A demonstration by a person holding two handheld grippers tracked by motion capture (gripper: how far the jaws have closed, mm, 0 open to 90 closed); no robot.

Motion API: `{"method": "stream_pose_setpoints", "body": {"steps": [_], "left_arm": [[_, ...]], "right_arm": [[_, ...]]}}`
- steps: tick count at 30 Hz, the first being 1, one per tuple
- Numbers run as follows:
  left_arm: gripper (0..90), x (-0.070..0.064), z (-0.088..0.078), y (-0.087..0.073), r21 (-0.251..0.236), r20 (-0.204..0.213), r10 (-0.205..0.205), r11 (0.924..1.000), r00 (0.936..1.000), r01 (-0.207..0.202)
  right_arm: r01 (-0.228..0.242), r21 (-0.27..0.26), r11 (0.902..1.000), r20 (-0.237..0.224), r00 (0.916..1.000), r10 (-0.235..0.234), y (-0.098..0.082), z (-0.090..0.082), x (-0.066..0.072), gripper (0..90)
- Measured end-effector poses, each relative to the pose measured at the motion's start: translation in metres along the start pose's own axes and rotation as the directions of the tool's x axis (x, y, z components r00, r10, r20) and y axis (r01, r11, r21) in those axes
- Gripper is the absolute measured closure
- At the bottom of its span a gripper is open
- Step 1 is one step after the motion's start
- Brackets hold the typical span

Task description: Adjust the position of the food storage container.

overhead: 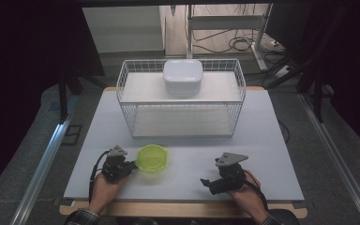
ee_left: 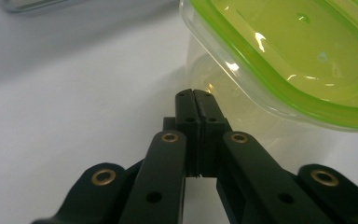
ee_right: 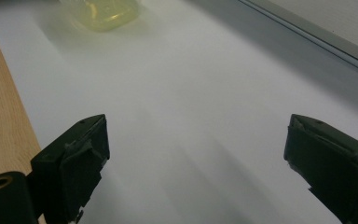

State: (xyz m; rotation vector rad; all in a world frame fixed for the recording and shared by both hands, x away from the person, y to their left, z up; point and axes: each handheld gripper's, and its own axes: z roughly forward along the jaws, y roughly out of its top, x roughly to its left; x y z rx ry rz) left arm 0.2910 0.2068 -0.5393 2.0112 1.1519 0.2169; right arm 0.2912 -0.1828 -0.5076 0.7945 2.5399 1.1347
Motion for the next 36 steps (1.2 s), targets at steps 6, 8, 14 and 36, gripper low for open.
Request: {"method": "stream_pose_setpoints", "body": {"steps": [6, 8, 14, 36], "left_arm": [[89.6, -0.010, 0.007, 0.004, 0.009, 0.020, 0.029, 0.9995, 0.9994, -0.030], [89.7, -0.014, 0.010, 0.006, 0.008, 0.032, 0.035, 0.9993, 0.9989, -0.035], [89.6, -0.028, 0.019, 0.012, 0.009, 0.061, 0.070, 0.9975, 0.9957, -0.071], [82.5, -0.060, 0.030, 0.020, 0.004, 0.071, 0.161, 0.9869, 0.9844, -0.161]], "right_arm": [[0.000, 0.003, 1.0000, 0.000, 1.0000, 0.000, 0.000, 0.001, 0.000, 7.0], [0.001, 0.004, 1.0000, 0.000, 1.0000, -0.001, 0.000, 0.001, 0.000, 7.0], [0.001, 0.009, 1.0000, -0.002, 1.0000, -0.001, -0.001, 0.001, 0.000, 7.0], [-0.019, 0.018, 0.9997, -0.013, 0.9997, 0.020, -0.002, 0.002, -0.002, 6.9]]}}
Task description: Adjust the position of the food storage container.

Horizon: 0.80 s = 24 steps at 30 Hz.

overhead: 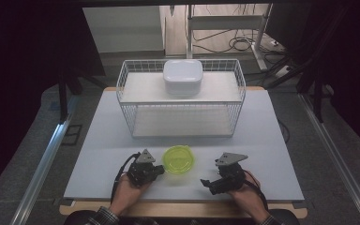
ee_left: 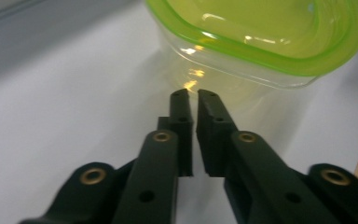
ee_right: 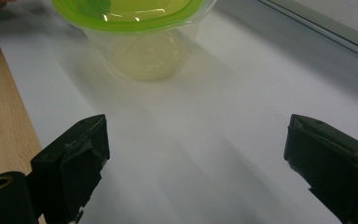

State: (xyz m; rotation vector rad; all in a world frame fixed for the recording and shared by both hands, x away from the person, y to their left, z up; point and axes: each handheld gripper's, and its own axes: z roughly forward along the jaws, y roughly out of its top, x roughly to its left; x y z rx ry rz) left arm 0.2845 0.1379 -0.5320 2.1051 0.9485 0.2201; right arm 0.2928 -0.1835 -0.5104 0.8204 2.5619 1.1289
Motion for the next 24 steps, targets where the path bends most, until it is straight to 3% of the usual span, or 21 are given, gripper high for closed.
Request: {"method": "stream_pose_setpoints", "body": {"steps": [2, 3, 5, 6, 8, 11, 12, 18, 22, 24], "left_arm": [[76.2, 0.000, -0.006, -0.001, -0.009, -0.019, 0.003, 1.0000, 0.9998, -0.003], [67.6, -0.001, -0.012, -0.002, -0.018, -0.046, 0.014, 0.9997, 0.9989, -0.014], [59.3, -0.002, -0.015, -0.003, -0.020, -0.053, 0.017, 0.9996, 0.9985, -0.018], [59.3, -0.003, -0.018, -0.003, -0.026, -0.057, 0.020, 0.9994, 0.9982, -0.021], [47.6, -0.005, -0.026, -0.006, -0.031, -0.080, 0.013, 0.9994, 0.9967, -0.016], [41.1, -0.006, -0.032, -0.008, -0.035, -0.089, 0.004, 0.9994, 0.9960, -0.007], [33.7, -0.006, -0.034, -0.009, -0.036, -0.094, 0.004, 0.9993, 0.9956, -0.007], [14.6, -0.006, -0.048, -0.017, -0.073, -0.100, -0.031, 0.9970, 0.9944, 0.024], [7.3, -0.009, -0.051, -0.024, -0.065, -0.126, -0.006, 0.9979, 0.9921, -0.002], [5.1, -0.012, -0.050, -0.027, -0.061, -0.163, 0.030, 0.9974, 0.9861, -0.040]], "right_arm": [[-0.002, -0.001, 1.0000, -0.001, 1.0000, 0.002, 0.000, 0.000, 0.000, 7.0], [-0.002, -0.003, 1.0000, -0.001, 1.0000, 0.002, 0.000, -0.001, -0.001, 6.9], [-0.003, -0.004, 1.0000, -0.002, 1.0000, 0.003, 0.000, -0.001, -0.001, 7.0], [-0.003, -0.005, 1.0000, -0.002, 1.0000, 0.003, 0.000, -0.001, -0.001, 6.9], [-0.004, -0.005, 1.0000, -0.002, 1.0000, 0.004, 0.000, -0.001, -0.001, 6.9], [-0.005, -0.007, 1.0000, -0.002, 1.0000, 0.005, 0.000, -0.001, 0.000, 7.0], [-0.003, -0.010, 0.9999, 0.000, 1.0000, 0.003, 0.000, -0.001, 0.000, 7.0], [-0.003, -0.012, 0.9999, -0.002, 1.0000, 0.003, 0.000, -0.002, -0.001, 6.9], [-0.009, -0.019, 0.9998, 0.001, 1.0000, 0.009, 0.000, -0.005, -0.004, 6.9], [-0.018, -0.020, 0.9996, 0.001, 0.9998, 0.018, -0.001, -0.005, -0.006, 6.9]]}}
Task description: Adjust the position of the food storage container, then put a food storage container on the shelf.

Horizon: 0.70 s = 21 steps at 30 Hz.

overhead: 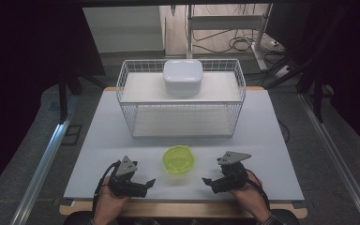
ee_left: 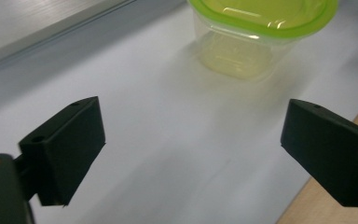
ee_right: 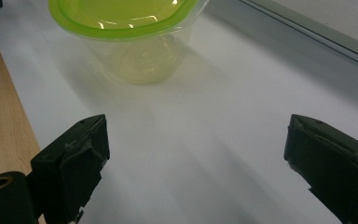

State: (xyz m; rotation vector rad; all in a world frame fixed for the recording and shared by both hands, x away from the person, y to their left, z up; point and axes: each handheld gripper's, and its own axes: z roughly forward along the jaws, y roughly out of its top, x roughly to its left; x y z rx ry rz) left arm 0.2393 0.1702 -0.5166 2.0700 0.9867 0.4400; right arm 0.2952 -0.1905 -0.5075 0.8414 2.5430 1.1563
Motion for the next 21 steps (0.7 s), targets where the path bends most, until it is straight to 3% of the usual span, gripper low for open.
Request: {"method": "stream_pose_setpoints", "body": {"steps": [4, 7, 15, 17, 20, 21], "left_arm": [[3.1, 0.000, 0.000, -0.002, -0.020, -0.003, 0.016, 0.9997, 0.9999, -0.016], [2.0, 0.003, 0.000, -0.003, -0.045, 0.011, 0.005, 0.9990, 0.9999, -0.005], [1.7, 0.005, 0.003, -0.005, -0.038, 0.004, 0.000, 0.9993, 1.0000, 0.000], [1.6, 0.005, 0.003, -0.005, -0.037, 0.002, 0.010, 0.9993, 0.9999, -0.010], [1.6, 0.005, 0.003, -0.006, -0.040, 0.002, 0.018, 0.9990, 0.9998, -0.018], [1.6, 0.005, 0.003, -0.006, -0.040, 0.002, 0.018, 0.9990, 0.9998, -0.018]], "right_arm": [[-0.009, 0.000, 1.0000, 0.003, 1.0000, 0.009, 0.000, 0.000, -0.002, 6.5], [-0.010, -0.012, 0.9999, 0.014, 0.9998, 0.011, 0.001, 0.000, -0.002, 5.1], [-0.007, -0.037, 0.9993, 0.013, 0.9999, 0.008, 0.005, 0.001, -0.006, 5.2], [-0.027, -0.050, 0.9984, 0.000, 0.9996, 0.027, 0.008, 0.003, -0.009, 5.3], [-0.097, -0.068, 0.9929, -0.049, 0.9944, 0.094, 0.015, 0.007, -0.014, 5.6], [-0.097, -0.068, 0.9929, -0.049, 0.9944, 0.094, 0.015, 0.007, -0.014, 5.6]]}}
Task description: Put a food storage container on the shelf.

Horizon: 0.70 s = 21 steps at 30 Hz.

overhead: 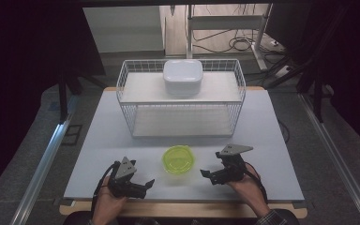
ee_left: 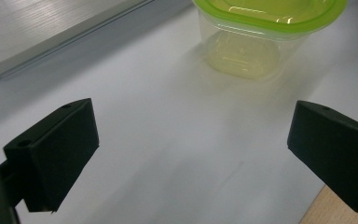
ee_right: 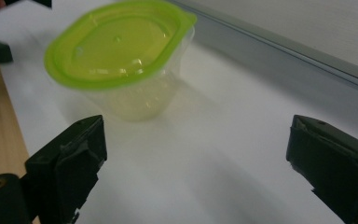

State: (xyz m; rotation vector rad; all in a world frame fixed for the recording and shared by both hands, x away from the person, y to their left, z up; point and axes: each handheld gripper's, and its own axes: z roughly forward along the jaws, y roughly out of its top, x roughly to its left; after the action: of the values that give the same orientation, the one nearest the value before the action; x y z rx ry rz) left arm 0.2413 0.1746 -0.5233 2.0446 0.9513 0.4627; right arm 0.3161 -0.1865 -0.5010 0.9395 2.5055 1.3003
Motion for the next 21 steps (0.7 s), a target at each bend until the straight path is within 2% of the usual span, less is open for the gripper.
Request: {"method": "stream_pose_setpoints", "body": {"steps": [3, 4, 7, 10, 11, 12, 13, 14, 17, 19, 21], "left_arm": [[1.6, 0.000, 0.000, 0.000, -0.004, 0.002, 0.000, 1.0000, 1.0000, 0.000], [1.6, 0.001, 0.000, 0.000, -0.002, 0.003, 0.002, 1.0000, 1.0000, -0.002], [1.6, 0.000, 0.001, 0.000, 0.002, 0.004, 0.008, 1.0000, 1.0000, -0.008], [1.6, -0.001, 0.002, 0.000, 0.005, 0.005, 0.011, 0.9999, 0.9999, -0.011], [1.6, -0.001, 0.002, 0.000, 0.008, 0.007, 0.012, 0.9999, 0.9999, -0.012], [1.7, -0.001, 0.002, 0.000, 0.008, 0.007, 0.012, 0.9999, 0.9999, -0.012], [1.7, -0.001, 0.002, 0.000, 0.008, 0.007, 0.013, 0.9999, 0.9999, -0.013], [1.7, -0.001, 0.002, 0.000, 0.008, 0.007, 0.013, 0.9999, 0.9999, -0.013], [1.8, -0.001, 0.002, 0.000, 0.009, 0.012, 0.015, 0.9998, 0.9998, -0.015], [1.8, -0.002, 0.002, 0.000, 0.009, 0.014, 0.018, 0.9998, 0.9997, -0.018], [1.8, -0.002, 0.002, 0.000, 0.008, 0.016, 0.018, 0.9998, 0.9997, -0.019]], "right_arm": [[-0.008, 0.016, 0.9998, -0.009, 0.9999, 0.008, 0.008, 0.002, -0.001, 5.3], [-0.024, 0.002, 0.9997, -0.010, 0.9997, 0.024, 0.012, 0.003, -0.003, 5.1], [-0.069, 0.018, 0.9974, -0.048, 0.9964, 0.070, 0.019, 0.005, -0.006, 5.7], [-0.083, 0.012, 0.9965, -0.048, 0.9954, 0.083, 0.024, 0.006, -0.007, 10.8], [-0.095, 0.014, 0.9953, -0.062, 0.9935, 0.096, 0.030, 0.008, -0.009, 17.7], [-0.095, 0.014, 0.9953, -0.062, 0.9935, 0.096, 0.030, 0.008, -0.009, 17.7], [-0.125, 0.024, 0.9918, -0.081, 0.9886, 0.127, 0.036, 0.010, -0.012, 26.9], [-0.139, 0.027, 0.9899, -0.105, 0.9844, 0.141, 0.038, 0.012, -0.014, 30.2], [-0.196, 0.049, 0.9795, -0.140, 0.9697, 0.201, 0.043, 0.021, -0.016, 38.7], [-0.241, 0.076, 0.9676, -0.156, 0.9556, 0.250, 0.045, 0.027, -0.017, 42.7], [-0.265, 0.096, 0.9594, -0.167, 0.9459, 0.278, 0.046, 0.032, -0.018, 45.9]]}}
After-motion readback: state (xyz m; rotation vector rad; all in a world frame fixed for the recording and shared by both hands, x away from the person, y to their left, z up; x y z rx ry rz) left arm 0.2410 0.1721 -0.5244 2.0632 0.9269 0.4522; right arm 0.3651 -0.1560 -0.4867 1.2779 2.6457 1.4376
